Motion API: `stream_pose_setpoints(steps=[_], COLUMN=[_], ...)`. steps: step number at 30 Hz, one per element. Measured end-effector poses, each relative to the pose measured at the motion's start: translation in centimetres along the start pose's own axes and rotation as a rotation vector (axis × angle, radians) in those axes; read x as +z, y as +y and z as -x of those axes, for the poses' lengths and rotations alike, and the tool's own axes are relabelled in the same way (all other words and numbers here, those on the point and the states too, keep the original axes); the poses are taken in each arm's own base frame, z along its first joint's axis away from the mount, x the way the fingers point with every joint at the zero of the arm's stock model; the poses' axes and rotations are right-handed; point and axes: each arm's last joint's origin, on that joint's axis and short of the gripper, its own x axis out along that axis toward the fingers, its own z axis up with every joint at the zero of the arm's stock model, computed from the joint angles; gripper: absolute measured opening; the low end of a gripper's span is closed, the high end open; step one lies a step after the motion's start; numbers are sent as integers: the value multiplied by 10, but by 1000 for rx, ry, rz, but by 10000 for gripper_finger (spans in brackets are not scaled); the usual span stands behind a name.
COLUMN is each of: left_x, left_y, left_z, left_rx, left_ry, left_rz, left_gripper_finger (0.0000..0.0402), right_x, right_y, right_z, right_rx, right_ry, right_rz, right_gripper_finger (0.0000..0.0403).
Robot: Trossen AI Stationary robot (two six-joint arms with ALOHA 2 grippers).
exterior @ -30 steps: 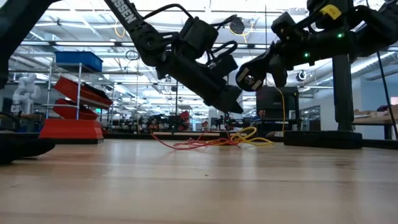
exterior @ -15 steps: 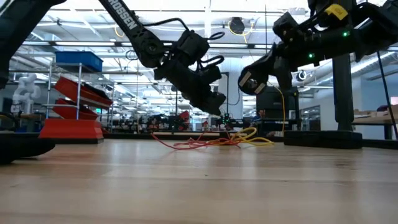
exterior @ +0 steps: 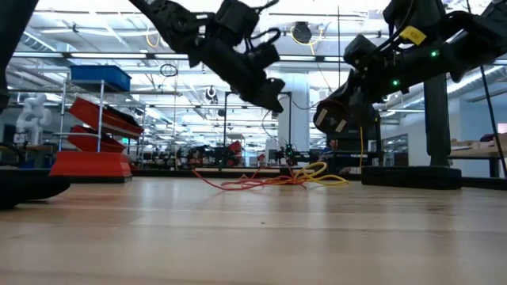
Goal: Coil cords
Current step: Uncoil the red wire from the spool
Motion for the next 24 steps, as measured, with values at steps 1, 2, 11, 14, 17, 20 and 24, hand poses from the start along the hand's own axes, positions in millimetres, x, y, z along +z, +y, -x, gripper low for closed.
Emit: stream_pose_setpoints(steps=[1, 2, 11, 14, 17, 20, 24], left_x=[2, 4, 9, 8, 1, -7, -16], left_y=[-3, -6, -48, -59, -65, -66, -56], left_z=[3, 5, 22, 23, 18, 11, 5], left_rx=[-16, -33, -287, -316, -322, -316, -217], left_ry=[0, -9, -37, -34, -7, 31, 112], left_rz=[-6, -9, -64, -78, -83, -72, -84], left_gripper_finger=[0, 0, 0, 0, 0, 0, 0], right_x=[-1, -1, -2, 2, 7, 10, 16], right_y=[-1, -1, -7, -10, -15, -20, -26], right_z=[-1, -1, -5, -5, -3, 1, 9], right_rx=[-3, -6, -33, -56, -63, -69, -72], right_ry=[4, 7, 2, -39, -95, -134, -169], right_rz=[0, -1, -40, -73, -105, -137, -160], right_gripper_finger=[0, 0, 0, 0, 0, 0, 0])
